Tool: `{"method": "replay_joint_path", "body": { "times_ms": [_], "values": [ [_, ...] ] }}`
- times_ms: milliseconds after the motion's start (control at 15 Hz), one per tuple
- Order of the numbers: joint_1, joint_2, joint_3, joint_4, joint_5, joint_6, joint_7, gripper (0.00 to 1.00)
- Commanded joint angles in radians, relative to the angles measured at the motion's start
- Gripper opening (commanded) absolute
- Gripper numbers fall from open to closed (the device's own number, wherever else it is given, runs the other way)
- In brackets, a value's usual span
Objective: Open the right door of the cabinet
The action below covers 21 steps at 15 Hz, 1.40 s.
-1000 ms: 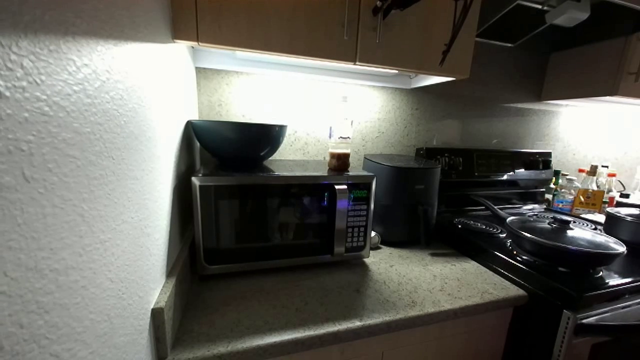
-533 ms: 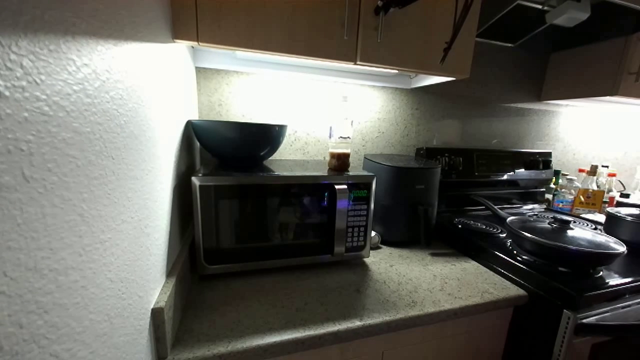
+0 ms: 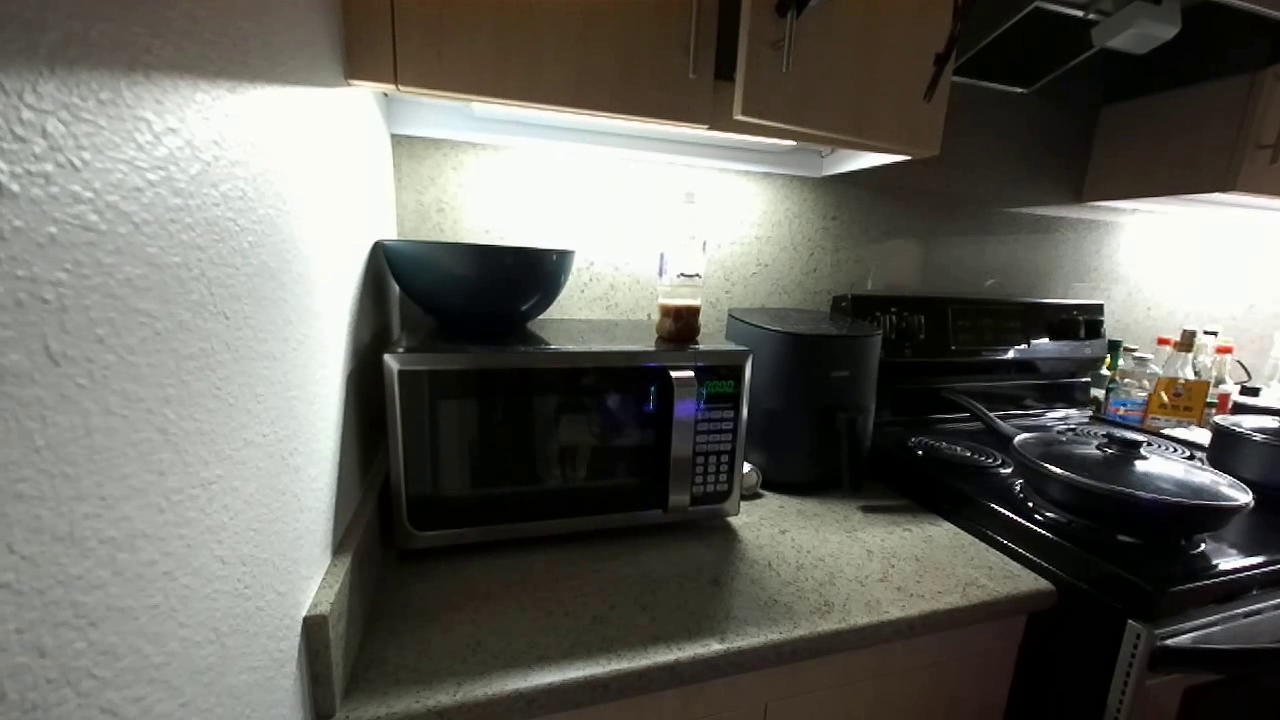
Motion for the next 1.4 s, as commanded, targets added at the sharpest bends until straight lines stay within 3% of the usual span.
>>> {"method": "replay_joint_path", "body": {
  "times_ms": [0,267,333,467,1067,1333],
  "values": [
    [0.005,-0.020,-0.001,-0.024,-0.013,0.000,0.017,0.16],
    [0.009,-0.063,-0.001,-0.076,-0.022,0.001,0.028,0.16],
    [0.010,-0.065,-0.002,-0.078,-0.022,0.001,0.028,0.07],
    [0.011,-0.089,-0.008,-0.111,-0.052,-0.001,0.046,0.07],
    [0.054,-0.239,-0.017,-0.279,-0.300,-0.048,0.349,0.07],
    [0.065,-0.270,-0.010,-0.318,-0.329,-0.021,0.426,0.07]
  ]
}}
